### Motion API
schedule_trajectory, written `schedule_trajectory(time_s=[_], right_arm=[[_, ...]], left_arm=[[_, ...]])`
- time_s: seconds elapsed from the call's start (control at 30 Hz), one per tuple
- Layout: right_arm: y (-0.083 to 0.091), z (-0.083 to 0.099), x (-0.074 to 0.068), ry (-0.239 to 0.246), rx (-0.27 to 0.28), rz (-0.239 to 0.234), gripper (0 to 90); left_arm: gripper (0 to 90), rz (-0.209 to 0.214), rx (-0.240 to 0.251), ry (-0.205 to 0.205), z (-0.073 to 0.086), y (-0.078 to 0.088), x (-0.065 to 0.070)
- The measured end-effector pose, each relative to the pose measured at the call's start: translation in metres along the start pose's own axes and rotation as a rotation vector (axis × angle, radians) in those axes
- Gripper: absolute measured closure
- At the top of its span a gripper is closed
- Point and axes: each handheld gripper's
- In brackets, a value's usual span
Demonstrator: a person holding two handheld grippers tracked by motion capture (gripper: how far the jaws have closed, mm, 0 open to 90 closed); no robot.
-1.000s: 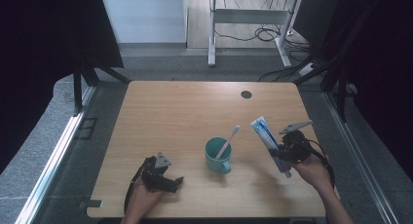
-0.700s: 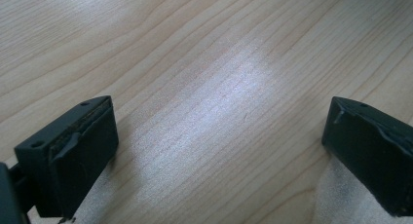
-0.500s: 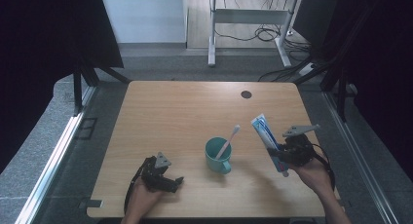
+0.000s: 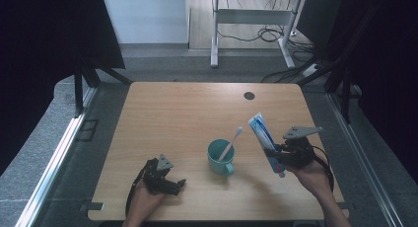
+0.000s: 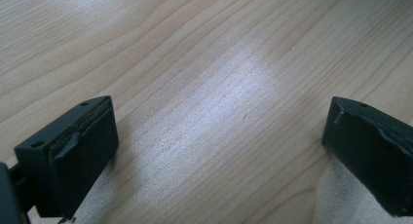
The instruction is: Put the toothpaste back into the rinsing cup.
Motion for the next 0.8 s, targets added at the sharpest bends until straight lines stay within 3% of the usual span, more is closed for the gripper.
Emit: schedule_trajectory(time_s=[0.8], right_arm=[[-0.007, -0.035, -0.015, 0.039, 0.119, -0.049, 70.9]], left_arm=[[0.0, 0.000, -0.003, 0.001, 0.000, 0.000, 0.000]])
Point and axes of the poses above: each handheld gripper's, and its own axes: y roughly backward along the jaws, z roughly out of its underside, x roughly to its right, and after that the axes turned 14 degrees about y, right-handed
